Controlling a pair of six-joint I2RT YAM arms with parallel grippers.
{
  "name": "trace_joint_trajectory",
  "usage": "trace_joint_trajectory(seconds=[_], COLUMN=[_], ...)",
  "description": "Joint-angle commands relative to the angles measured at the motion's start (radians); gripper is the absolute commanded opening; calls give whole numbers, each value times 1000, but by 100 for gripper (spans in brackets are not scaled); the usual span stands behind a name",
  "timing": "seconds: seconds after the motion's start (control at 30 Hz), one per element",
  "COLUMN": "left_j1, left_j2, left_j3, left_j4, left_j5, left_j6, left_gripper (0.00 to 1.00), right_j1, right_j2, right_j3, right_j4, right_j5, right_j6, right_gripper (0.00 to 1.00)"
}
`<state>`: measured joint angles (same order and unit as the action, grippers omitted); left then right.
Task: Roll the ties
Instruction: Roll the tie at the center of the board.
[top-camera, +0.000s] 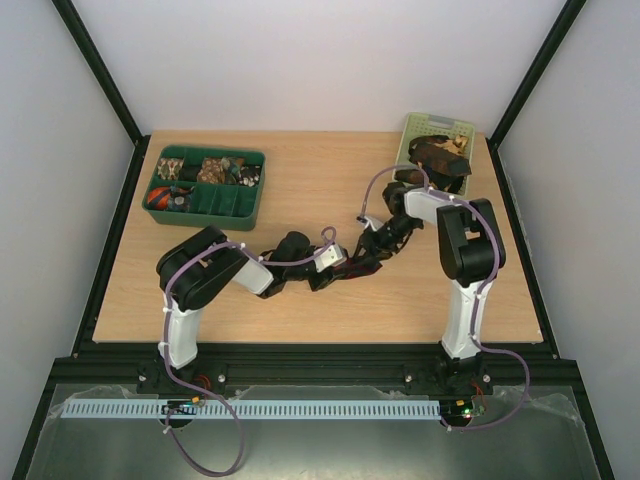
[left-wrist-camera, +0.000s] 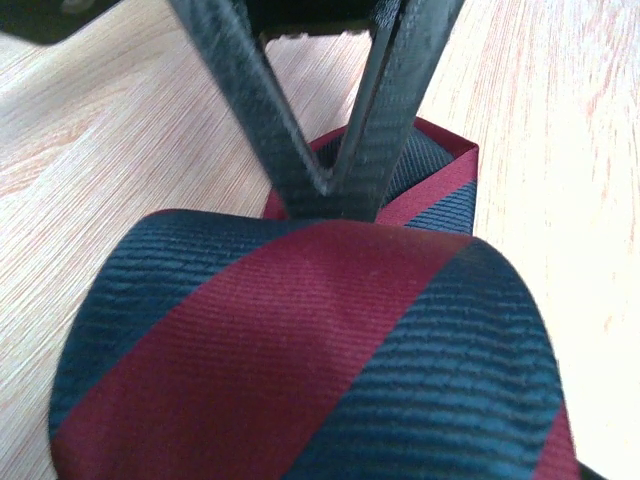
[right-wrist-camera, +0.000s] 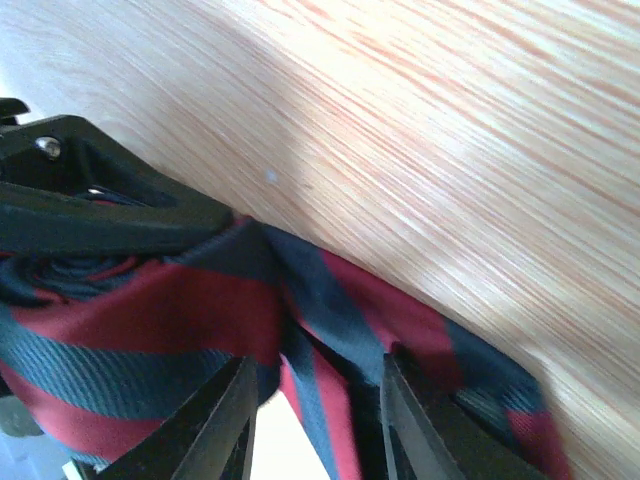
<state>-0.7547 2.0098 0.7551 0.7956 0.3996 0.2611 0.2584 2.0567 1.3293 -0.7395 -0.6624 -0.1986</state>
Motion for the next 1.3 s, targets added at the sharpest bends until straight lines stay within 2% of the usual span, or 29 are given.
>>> trace_joint_trajectory(seconds=[0.0, 0.1, 0.37, 0.6, 0.8, 0.9, 1.1, 1.13, 1.2, 1.27], left_j1=[0, 2, 5, 9, 12, 14, 15, 16, 17, 18], left_j2=[18, 26, 22, 26, 32, 30, 33, 33, 32, 31], left_j3=[-39, -30, -32, -29, -20, -20, -20, -20, -20, -22], left_j4=[-121, -131, -127, -132, -135, -136, -136, -135, -134, -135], left_j5=[-53, -47, -7, 6, 10, 11, 11, 11, 12, 13], left_j6=[16, -5, -40, -24, -20, -21, -25, -25, -23, -21], left_gripper=[26, 26, 26, 26, 26, 26, 26, 26, 26, 26], right_j1=[-42, -42, -96, -76, -49, -45, -29, -29, -29, -30], right_j2=[-45, -61, -69, -33, -18, -12, 14, 15, 12, 0], right_j3=[-39, -62, -55, -46, -68, -58, -49, -45, -29, -11], right_j4=[-100, -99, -77, -153, -158, -165, -183, -183, -187, -188], right_j5=[48, 5, 111, 29, 38, 39, 34, 33, 35, 42], right_j6=[3, 7, -18, -44, -49, -53, -64, -64, -65, -64], right_gripper=[35, 30, 36, 37, 35, 28, 22, 18, 5, 2])
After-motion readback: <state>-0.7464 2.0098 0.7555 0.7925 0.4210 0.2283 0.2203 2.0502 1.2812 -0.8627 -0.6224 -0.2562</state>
